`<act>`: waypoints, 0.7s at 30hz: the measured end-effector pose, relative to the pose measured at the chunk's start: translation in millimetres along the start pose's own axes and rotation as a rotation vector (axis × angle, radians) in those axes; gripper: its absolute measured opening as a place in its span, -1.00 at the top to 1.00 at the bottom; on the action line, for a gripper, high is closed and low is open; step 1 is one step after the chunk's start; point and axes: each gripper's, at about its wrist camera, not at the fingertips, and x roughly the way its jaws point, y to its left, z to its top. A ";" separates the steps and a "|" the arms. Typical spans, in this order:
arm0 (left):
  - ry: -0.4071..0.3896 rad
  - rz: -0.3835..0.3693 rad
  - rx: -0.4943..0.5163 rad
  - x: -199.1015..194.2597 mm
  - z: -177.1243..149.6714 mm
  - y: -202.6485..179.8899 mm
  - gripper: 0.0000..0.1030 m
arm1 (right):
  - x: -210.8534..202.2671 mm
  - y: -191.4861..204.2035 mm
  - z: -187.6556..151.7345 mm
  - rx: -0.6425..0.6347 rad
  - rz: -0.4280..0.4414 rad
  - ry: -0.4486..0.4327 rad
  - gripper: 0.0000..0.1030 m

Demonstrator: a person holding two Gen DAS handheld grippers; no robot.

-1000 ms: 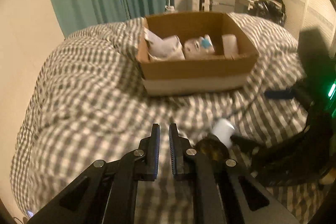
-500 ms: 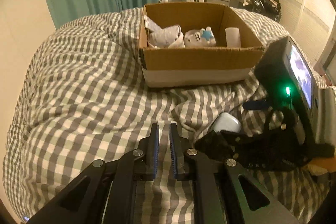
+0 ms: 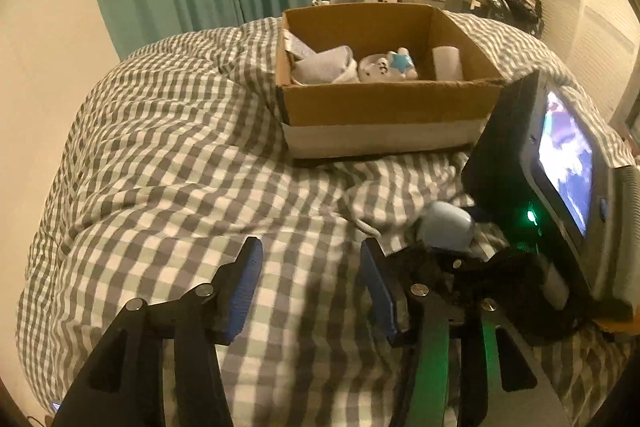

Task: Organize objects
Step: 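Grasp the white earbud case with the right gripper while the left gripper grasps the black holder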

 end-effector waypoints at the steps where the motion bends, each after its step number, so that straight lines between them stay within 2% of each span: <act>1: -0.002 -0.017 -0.006 -1.8 -0.5 -0.7 -0.06 | -4.7 -1.3 -1.8 0.004 -0.022 -0.015 0.30; 4: 0.021 -0.035 0.009 0.4 -1.5 -8.5 -0.08 | -24.0 -21.6 -8.3 0.079 0.001 -0.076 0.50; 8: 0.059 -0.062 0.030 8.8 -4.0 -22.1 -0.09 | -49.8 -56.4 -23.9 0.174 -0.009 -0.145 0.52; 11: 0.080 -0.102 0.042 15.1 -3.3 -35.1 -0.10 | -60.4 -77.6 -37.7 0.246 0.024 -0.183 0.54; 17: 0.105 -0.154 0.059 30.8 -0.9 -58.3 -0.32 | -67.2 -77.1 -48.4 0.309 0.062 -0.222 0.54; 21: 0.133 -0.228 0.048 44.0 -0.3 -68.4 -0.37 | -69.7 -75.6 -49.5 0.330 0.071 -0.240 0.54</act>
